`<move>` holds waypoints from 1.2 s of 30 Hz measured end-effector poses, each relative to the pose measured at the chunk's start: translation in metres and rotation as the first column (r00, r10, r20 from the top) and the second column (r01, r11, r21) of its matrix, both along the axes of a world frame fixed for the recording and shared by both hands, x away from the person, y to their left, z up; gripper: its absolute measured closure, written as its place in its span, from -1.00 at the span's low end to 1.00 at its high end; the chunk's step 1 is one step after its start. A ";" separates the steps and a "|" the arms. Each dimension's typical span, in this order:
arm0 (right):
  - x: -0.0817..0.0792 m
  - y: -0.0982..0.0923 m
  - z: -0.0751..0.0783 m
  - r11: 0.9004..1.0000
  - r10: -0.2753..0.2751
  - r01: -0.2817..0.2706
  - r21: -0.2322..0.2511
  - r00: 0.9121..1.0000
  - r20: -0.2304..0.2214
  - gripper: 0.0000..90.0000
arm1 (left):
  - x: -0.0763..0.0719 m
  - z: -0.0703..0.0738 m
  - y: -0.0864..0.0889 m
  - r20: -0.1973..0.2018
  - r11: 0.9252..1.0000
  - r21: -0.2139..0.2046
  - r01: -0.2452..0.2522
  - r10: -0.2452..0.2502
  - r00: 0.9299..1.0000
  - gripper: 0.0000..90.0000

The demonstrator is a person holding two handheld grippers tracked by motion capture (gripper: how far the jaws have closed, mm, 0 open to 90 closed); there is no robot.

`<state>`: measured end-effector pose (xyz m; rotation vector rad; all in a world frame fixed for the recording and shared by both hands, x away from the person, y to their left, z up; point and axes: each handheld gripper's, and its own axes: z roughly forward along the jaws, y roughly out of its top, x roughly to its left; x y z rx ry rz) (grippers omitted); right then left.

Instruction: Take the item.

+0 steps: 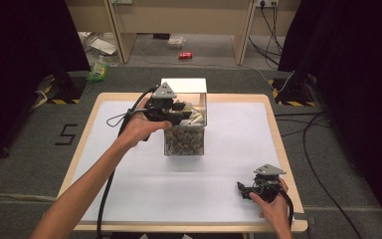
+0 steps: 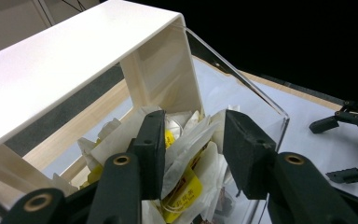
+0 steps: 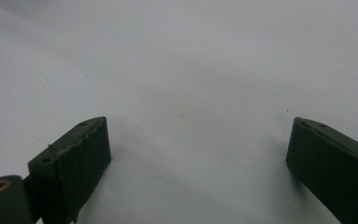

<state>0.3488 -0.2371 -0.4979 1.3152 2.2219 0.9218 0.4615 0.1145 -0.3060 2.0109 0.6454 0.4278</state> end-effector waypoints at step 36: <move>0.000 0.000 0.000 1.000 0.000 0.000 0.001 1.000 0.000 -0.85 | 0.008 0.000 0.001 -0.006 1.000 0.018 -0.003 0.003 1.000 0.97</move>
